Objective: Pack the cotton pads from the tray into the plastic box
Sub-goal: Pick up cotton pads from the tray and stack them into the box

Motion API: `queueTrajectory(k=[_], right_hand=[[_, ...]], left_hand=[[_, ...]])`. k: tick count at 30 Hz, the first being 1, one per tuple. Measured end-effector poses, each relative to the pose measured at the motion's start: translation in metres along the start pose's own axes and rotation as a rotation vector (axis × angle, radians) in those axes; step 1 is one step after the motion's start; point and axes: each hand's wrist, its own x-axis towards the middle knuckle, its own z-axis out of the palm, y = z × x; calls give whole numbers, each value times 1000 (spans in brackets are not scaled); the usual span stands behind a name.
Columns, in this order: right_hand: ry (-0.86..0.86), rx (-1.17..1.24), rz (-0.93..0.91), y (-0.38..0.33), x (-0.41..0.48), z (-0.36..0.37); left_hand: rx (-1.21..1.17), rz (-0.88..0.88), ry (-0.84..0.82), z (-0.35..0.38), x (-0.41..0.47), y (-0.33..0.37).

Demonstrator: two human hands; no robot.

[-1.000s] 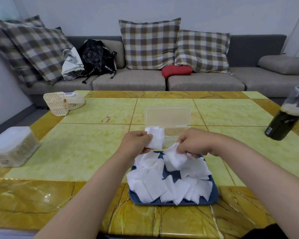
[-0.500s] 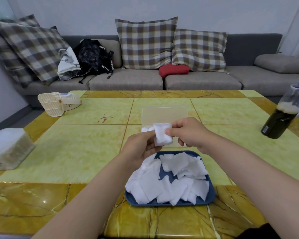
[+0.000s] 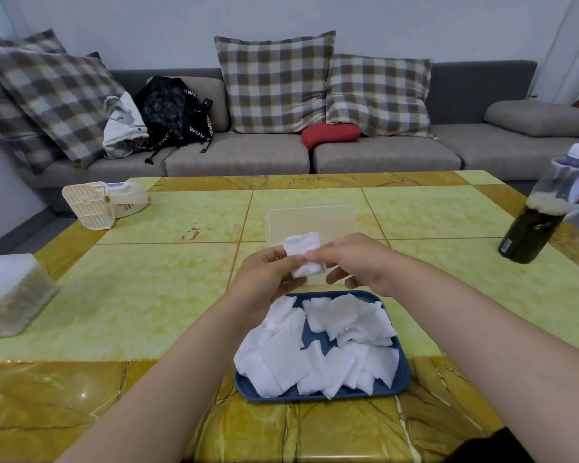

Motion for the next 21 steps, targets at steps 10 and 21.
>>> queueTrajectory(k=[10,21], right_hand=[[32,152,0,-3,21,-7],[299,-621,-48,5,67,-12]], left_hand=[[314,146,21,0,23,15],[1214,412,33,-7,66,0]])
